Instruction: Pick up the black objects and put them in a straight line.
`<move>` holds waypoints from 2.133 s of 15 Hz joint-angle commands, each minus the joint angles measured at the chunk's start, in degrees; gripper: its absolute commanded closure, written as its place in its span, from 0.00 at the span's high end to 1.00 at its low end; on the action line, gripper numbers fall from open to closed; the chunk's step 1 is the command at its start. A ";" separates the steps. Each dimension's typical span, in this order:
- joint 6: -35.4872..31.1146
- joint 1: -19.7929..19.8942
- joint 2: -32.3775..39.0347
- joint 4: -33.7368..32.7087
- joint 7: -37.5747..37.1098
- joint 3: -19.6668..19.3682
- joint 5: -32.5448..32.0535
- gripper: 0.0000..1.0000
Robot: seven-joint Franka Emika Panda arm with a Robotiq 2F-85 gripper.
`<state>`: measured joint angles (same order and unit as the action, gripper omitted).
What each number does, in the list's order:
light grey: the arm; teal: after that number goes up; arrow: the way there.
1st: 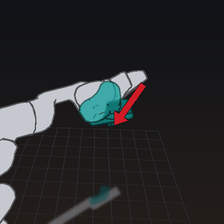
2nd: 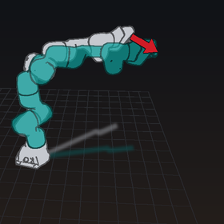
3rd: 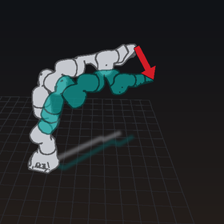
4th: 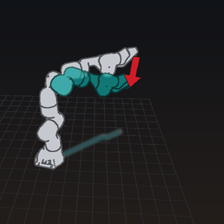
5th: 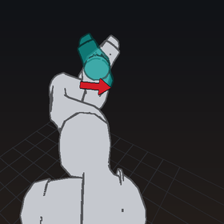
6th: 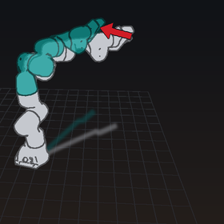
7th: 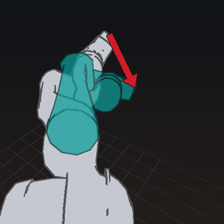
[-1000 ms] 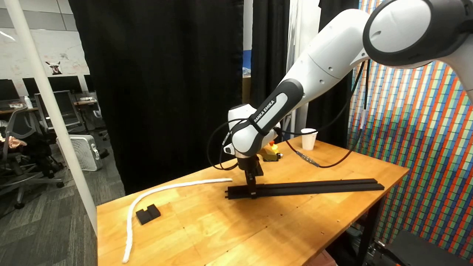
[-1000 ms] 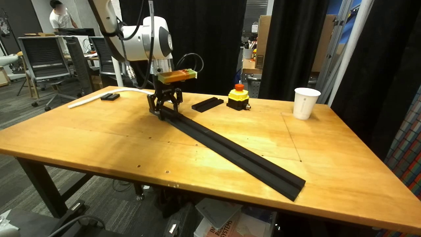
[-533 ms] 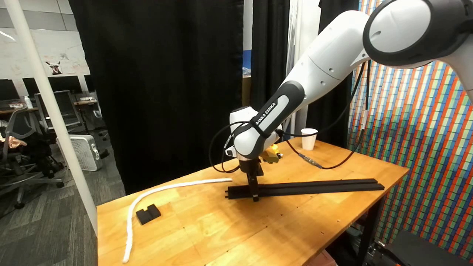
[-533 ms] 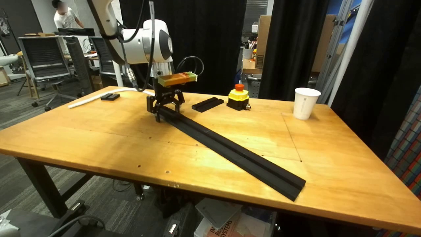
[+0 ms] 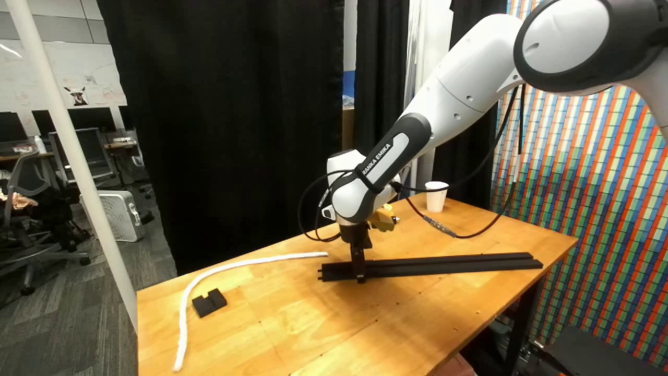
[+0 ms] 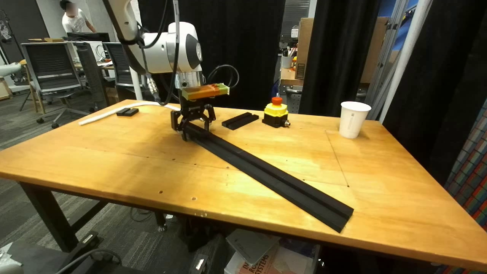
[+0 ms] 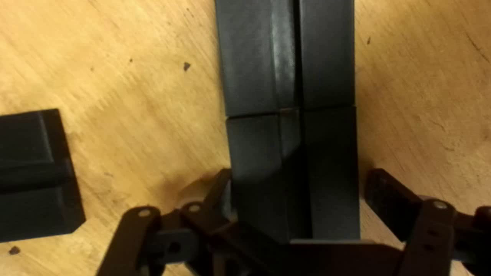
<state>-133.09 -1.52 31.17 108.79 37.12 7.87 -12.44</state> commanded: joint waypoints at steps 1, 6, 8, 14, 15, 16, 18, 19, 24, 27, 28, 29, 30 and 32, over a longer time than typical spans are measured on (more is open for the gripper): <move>-1.85 0.50 -1.28 2.05 -2.26 -0.58 0.42 0.57; -2.28 0.63 -1.87 2.48 -3.91 -0.72 0.45 0.47; -2.14 0.70 -1.81 2.34 -4.47 -0.73 0.56 0.47; 0.49 2.03 -2.55 2.65 -3.18 -0.05 1.89 1.00; 1.34 2.20 -2.94 2.58 -2.93 0.01 2.10 1.00; 1.96 2.22 -3.44 2.70 -3.18 -0.10 2.11 1.00; 4.27 2.61 -4.60 2.53 -3.39 -0.05 2.83 1.00; 5.06 2.74 -6.25 3.15 -3.69 -0.08 3.16 1.00; 12.97 2.53 -16.49 5.55 -7.14 -0.25 6.95 1.00; 17.29 2.29 -25.80 10.36 -13.86 -1.21 11.58 1.00; 18.75 2.18 -28.97 12.39 -15.86 -1.58 13.10 1.00; 19.39 2.01 -32.32 14.90 -18.09 -2.03 14.35 1.00; 20.51 1.84 -35.61 17.16 -20.10 -2.43 15.97 1.00; 21.71 1.41 -42.19 22.11 -24.64 -3.25 18.36 1.00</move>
<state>-112.34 0.91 0.28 121.76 18.36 6.22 2.23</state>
